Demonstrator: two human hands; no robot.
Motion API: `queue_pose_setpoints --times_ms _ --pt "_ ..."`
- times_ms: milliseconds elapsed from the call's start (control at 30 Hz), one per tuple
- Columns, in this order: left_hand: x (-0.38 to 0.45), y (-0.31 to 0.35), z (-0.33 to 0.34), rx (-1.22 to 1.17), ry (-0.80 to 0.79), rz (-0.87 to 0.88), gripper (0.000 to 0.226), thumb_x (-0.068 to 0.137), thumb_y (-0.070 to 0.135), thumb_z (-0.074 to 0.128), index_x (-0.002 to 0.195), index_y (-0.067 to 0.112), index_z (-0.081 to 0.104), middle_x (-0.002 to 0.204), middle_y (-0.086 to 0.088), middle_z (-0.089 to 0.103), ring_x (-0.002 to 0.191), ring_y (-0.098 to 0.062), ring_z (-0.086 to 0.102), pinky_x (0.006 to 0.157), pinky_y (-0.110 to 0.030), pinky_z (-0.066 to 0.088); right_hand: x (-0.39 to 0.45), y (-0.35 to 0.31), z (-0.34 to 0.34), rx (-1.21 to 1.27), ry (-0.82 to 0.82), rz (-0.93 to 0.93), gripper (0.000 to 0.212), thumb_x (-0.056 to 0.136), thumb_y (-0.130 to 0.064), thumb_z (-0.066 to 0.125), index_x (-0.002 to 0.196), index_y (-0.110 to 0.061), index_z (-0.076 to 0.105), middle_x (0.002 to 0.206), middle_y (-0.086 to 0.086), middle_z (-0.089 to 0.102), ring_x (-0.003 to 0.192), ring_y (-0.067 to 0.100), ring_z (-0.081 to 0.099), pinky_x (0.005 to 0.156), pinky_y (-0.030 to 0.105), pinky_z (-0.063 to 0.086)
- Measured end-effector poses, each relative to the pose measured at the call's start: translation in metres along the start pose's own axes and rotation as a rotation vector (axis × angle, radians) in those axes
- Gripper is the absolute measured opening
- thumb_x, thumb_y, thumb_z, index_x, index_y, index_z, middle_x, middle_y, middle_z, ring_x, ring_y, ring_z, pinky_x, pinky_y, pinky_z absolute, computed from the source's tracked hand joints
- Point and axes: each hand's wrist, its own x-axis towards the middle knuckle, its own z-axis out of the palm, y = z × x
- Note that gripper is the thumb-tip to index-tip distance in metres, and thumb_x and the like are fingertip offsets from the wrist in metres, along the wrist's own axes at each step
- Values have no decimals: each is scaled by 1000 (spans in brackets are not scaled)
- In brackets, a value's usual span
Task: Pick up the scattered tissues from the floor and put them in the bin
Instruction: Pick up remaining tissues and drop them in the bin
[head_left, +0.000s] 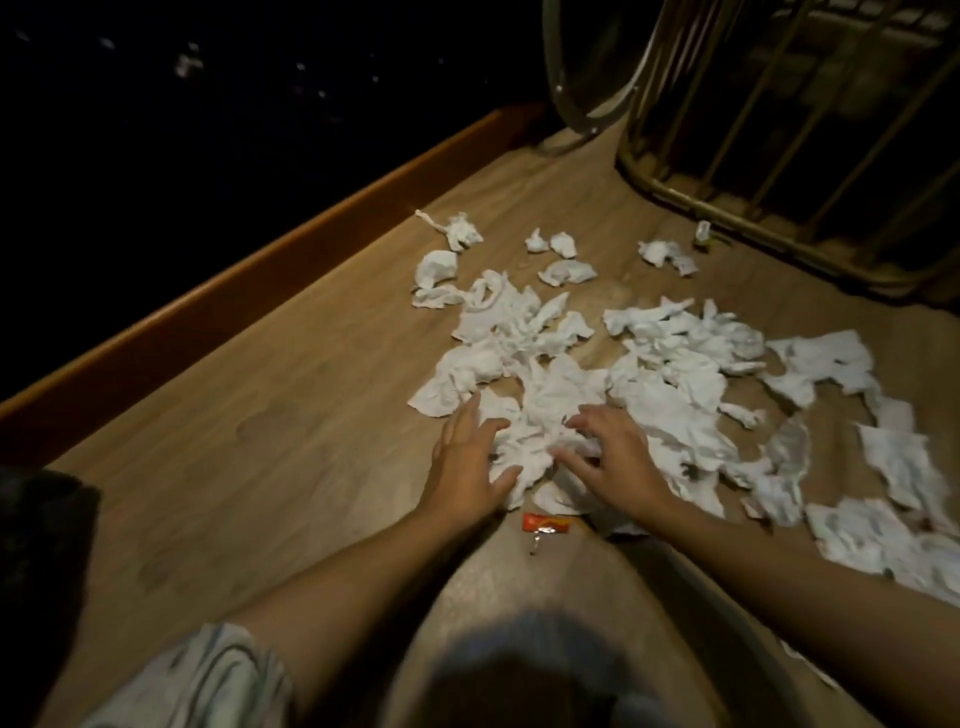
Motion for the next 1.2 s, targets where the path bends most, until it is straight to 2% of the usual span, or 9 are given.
queue_pose_setpoints --times_ms 133,267,400,500,667,833,933,1033,1200 --pt "-1 3 31 -13 -7 -94 73 80 66 58 144 37 37 161 8 13 150 -15 -3 121 -48 5 -20 27 4 -317 -67 -110 72 80 -78 41 132 -28 50 156 -3 31 148 19 13 118 58 0" --pt "-29 -20 46 51 -14 -107 58 80 69 55 131 40 51 150 7 34 145 -14 15 120 -43 14 -40 46 9 -391 -93 -164 79 81 -82 37 140 -30 41 162 -4 13 150 22 -5 114 61 -12" --pt "-65 -40 49 -53 125 -60 26 83 48 67 103 30 63 126 7 45 126 -4 30 103 -27 34 -54 53 28 -315 -211 -263 82 86 -78 36 146 -21 38 162 -1 10 150 20 -6 118 56 -4" --pt "-76 -42 52 -50 218 -124 15 84 25 71 94 21 59 108 6 45 103 -5 39 89 -26 42 -61 52 38 -205 -243 -376 54 93 -62 44 128 -21 52 159 2 25 149 17 10 120 44 9" --pt "-70 -31 50 -168 404 -292 30 76 -6 63 99 14 58 99 0 50 84 -6 46 75 -16 37 -64 31 37 -61 -303 -443 17 88 -21 56 104 -16 57 109 5 58 104 12 44 92 31 42" --pt "-48 -24 28 -387 667 -470 10 78 -7 65 73 1 68 81 -13 54 67 -6 47 64 -22 37 -58 -7 30 231 -212 -226 20 95 -15 49 112 -20 59 102 -9 56 93 -3 49 81 12 38" --pt "-34 -19 18 -401 743 -442 27 78 12 75 60 3 58 77 -11 50 63 -12 44 59 -19 35 -53 -35 20 510 -50 -100 31 91 -10 43 113 -24 59 104 -12 61 96 -1 57 80 11 44" --pt "-22 -12 16 -352 680 -343 36 71 31 82 61 7 59 92 -4 54 83 -15 50 73 -22 42 -42 -51 10 718 173 58 35 94 3 39 107 -17 65 102 -5 65 89 -1 61 72 9 46" --pt "-15 -10 44 -145 177 37 15 81 10 68 72 20 62 137 5 53 134 -8 32 111 -28 24 -31 -13 20 475 290 269 39 93 6 40 92 -18 70 100 3 53 97 11 54 81 6 40"
